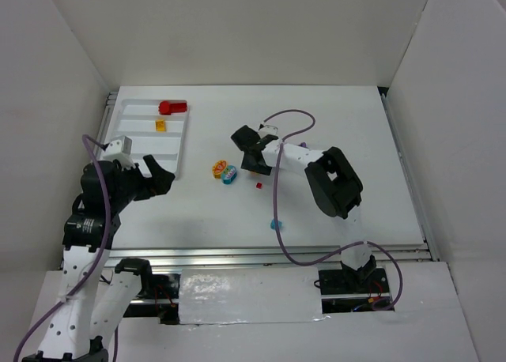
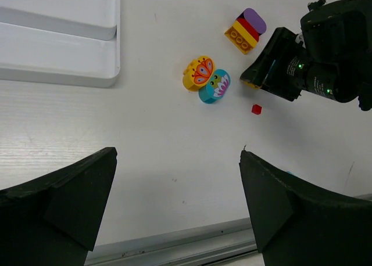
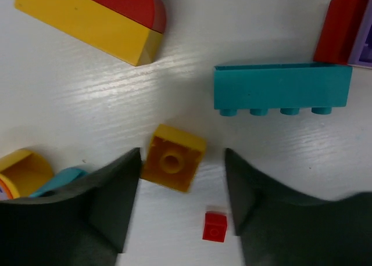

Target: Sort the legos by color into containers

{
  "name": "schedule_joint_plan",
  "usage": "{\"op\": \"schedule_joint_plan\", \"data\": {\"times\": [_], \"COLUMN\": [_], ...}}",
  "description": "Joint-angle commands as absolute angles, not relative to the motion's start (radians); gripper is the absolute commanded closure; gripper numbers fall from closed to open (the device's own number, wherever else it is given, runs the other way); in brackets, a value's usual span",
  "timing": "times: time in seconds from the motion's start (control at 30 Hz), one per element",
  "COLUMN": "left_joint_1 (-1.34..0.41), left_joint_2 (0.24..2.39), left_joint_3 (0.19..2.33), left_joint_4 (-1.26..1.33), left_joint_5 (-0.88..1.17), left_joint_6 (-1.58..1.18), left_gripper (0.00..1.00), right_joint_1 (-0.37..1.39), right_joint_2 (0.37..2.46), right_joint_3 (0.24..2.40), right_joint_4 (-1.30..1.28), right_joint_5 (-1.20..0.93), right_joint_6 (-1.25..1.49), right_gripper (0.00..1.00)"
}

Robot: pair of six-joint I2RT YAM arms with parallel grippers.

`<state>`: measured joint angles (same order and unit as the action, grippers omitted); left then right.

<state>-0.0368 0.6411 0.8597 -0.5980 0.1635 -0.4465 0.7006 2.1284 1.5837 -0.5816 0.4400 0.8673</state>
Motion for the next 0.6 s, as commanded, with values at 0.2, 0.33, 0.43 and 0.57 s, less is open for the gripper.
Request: {"op": "schedule_joint_plan", "data": {"times": [0.2, 0.33, 0.43, 0.57], "left_joint_1": [-0.049, -0.061, -0.063, -0.063], "left_joint_2": [0.649, 0.653, 0.69, 0.774], "left_joint_3": [0.859, 0.859, 0.883, 0.897], "left_joint_4": [-0.543, -0.537, -0.541, -0.496], "left_joint_5": [0.173, 0.193, 0.287, 0.516], "left_joint_6": [-0.425, -0.429, -0.466, -0.596], "left_gripper": [0.01, 0.0, 0.0, 0.01], "right_joint_1": [0.71, 0.73, 0.816, 0.965], "right_joint_2": [2.08, 1.99, 1.812, 1.492], "right_joint_3": [1.514, 1.464, 1.306, 0.952], "right_joint_4": [-0.514, -0.445, -0.264, 0.09], "right_joint_5": [0.465, 0.454, 0.466, 0.318], "right_joint_6": [0.882, 0.739, 0.515, 0.204], "right_gripper": [0.93, 1.0, 1.0, 1.0]}}
